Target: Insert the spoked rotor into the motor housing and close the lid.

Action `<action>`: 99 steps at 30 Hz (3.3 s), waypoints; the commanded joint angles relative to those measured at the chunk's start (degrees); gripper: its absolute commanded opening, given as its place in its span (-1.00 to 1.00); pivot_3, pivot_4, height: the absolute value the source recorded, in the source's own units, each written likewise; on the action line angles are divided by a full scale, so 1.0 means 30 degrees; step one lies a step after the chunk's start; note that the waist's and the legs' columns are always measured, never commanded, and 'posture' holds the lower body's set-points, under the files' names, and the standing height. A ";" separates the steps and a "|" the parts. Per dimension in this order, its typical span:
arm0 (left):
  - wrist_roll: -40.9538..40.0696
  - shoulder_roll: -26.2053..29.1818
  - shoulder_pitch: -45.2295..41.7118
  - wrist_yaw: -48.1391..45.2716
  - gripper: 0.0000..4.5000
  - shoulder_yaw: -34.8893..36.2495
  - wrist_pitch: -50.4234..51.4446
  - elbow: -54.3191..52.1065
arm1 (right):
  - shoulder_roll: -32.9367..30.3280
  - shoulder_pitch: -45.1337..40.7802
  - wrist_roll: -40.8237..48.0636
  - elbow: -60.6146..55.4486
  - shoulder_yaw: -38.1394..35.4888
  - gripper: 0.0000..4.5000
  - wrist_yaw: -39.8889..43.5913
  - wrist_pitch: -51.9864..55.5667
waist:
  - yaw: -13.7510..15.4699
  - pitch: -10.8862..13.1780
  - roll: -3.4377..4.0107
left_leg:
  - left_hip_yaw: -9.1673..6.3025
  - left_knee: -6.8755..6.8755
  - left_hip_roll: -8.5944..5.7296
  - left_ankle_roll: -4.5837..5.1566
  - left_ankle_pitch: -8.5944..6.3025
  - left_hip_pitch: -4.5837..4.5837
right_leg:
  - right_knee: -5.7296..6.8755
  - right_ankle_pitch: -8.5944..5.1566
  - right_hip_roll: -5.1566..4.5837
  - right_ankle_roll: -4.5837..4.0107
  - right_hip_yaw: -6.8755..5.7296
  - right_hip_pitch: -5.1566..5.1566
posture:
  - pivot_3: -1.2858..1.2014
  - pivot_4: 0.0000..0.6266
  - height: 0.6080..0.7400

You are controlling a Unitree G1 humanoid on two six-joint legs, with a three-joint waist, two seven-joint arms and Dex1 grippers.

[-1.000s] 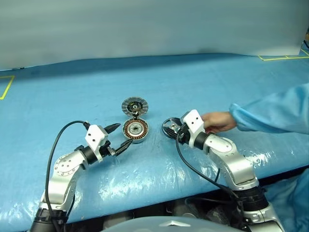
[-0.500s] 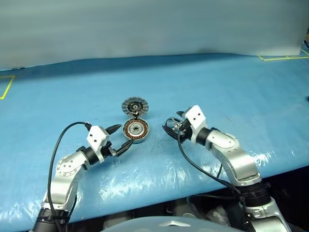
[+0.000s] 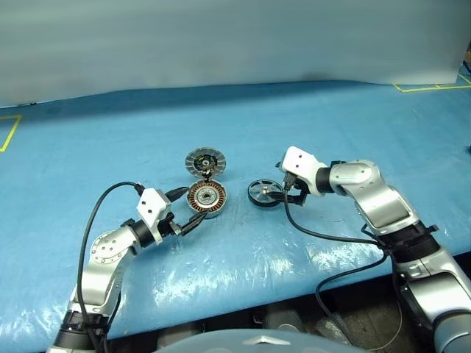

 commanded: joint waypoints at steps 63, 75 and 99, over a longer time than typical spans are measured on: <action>0.0114 0.0015 0.0483 0.0056 0.84 -0.0058 -0.0952 0.0233 | 0.0869 0.2370 -0.0711 -0.1115 -0.0069 -0.40 0.1225 0.0063 | -0.0019 -0.0053 -0.0077 | 0.0014 0.0013 0.0011 -0.0009 0.0005 0.0054 | 0.0014 -0.0038 -0.0001 -0.0073 0.0012 0.0037 | 0.03 -0.52 1.00; -0.1026 0.0423 0.0330 0.0165 0.84 0.1302 -0.0456 -0.0745 | 0.6326 0.5360 0.6304 -0.6347 -0.5082 -0.40 -0.1756 0.3541 | -0.0005 -0.0020 -0.0024 | -0.0001 0.0010 0.0047 -0.0022 0.0011 0.0015 | 0.0022 -0.0008 0.0013 -0.0078 0.0010 -0.0002 | 0.03 -0.52 1.00; -0.0843 0.0897 0.0374 0.0340 0.84 0.0919 0.0036 -0.1437 | 0.8920 0.2671 0.4777 -0.1248 -0.2200 -0.40 -0.4099 0.1027 | -0.0042 -0.0017 -0.0018 | 0.0009 0.0011 0.0011 -0.0030 0.0017 0.0014 | 0.0011 -0.0014 0.0013 -0.0086 0.0016 0.0000 | 0.03 -0.52 1.00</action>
